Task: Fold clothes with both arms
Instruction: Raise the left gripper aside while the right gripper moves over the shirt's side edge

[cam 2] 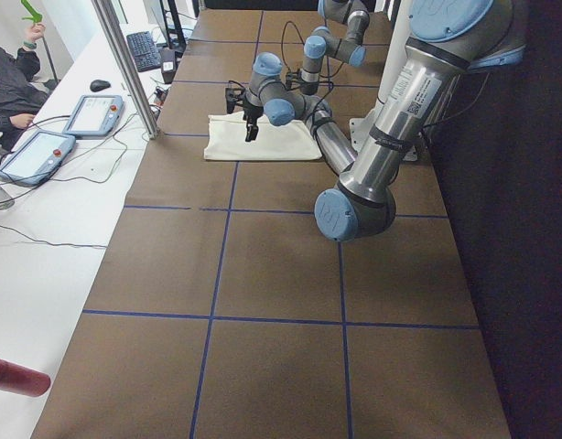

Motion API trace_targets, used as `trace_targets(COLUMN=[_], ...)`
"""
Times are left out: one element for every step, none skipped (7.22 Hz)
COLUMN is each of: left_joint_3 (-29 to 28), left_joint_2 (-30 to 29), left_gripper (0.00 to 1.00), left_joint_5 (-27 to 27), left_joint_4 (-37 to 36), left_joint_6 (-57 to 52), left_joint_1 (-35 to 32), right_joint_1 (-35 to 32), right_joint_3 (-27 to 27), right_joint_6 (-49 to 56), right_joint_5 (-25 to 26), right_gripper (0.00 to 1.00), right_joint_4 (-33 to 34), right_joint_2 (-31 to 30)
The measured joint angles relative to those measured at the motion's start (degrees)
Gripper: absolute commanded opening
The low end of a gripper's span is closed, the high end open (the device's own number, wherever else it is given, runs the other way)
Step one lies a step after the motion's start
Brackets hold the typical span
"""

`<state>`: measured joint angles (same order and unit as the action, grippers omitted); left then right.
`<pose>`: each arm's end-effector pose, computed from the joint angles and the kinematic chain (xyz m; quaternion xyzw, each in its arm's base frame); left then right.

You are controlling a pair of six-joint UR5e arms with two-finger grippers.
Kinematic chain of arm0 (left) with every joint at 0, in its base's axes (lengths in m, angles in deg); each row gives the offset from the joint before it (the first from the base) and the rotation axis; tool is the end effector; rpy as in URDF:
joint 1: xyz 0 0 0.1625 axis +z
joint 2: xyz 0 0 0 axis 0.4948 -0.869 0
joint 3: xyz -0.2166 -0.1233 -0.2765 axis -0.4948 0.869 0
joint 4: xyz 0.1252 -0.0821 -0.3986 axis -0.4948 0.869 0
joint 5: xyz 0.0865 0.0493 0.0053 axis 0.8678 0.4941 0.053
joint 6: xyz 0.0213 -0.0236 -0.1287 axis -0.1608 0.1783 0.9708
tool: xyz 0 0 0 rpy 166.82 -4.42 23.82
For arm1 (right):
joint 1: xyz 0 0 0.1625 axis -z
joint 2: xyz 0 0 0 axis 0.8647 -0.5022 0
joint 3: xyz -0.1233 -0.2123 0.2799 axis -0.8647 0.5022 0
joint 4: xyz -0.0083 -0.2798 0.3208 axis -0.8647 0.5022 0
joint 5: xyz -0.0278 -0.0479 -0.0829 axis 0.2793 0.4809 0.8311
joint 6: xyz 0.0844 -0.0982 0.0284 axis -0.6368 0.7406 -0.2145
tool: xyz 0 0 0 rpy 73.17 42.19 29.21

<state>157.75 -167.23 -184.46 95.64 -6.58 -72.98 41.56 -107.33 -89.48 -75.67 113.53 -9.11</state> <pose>0.3924 -0.4969 0.1834 0.1017 0.4845 -0.1568 0.8546 -0.5734 -0.3097 0.2220 0.0259 -0.3542 0.0236 0.9345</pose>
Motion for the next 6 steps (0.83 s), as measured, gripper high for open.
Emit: trace_targets(left_joint_3=[0.19,0.33,0.44,0.48,0.50,0.51], left_joint_2=[0.22,0.29,0.35,0.47,0.60,0.65], left_gripper=[1.00,1.00,1.00,1.00,1.00,1.00], left_joint_5=[-0.10,-0.41,-0.85,-1.09,-1.17,-1.21], left_joint_4=[-0.01,0.01,0.03,0.03,0.05,0.07], left_joint_6=[0.02,0.12,0.28,0.38,0.42,0.45], left_joint_1=[0.04,0.06,0.07,0.07,0.07,0.08], right_joint_1=[0.42,0.60,0.81,1.03,1.16,1.18], right_joint_3=[0.95,1.38,1.89,2.39,2.61,2.63], right_joint_6=[0.14,0.35,0.48,0.56,0.72,0.93], right_joint_5=[-0.13,-0.30,-0.43,-0.51,-0.61,-0.73], right_gripper=[1.00,1.00,1.00,1.00,1.00,1.00], right_joint_4=[0.98,2.29,3.10,3.81,4.78,5.48], right_joint_2=[0.31,0.46,0.45,0.48,0.58,0.64])
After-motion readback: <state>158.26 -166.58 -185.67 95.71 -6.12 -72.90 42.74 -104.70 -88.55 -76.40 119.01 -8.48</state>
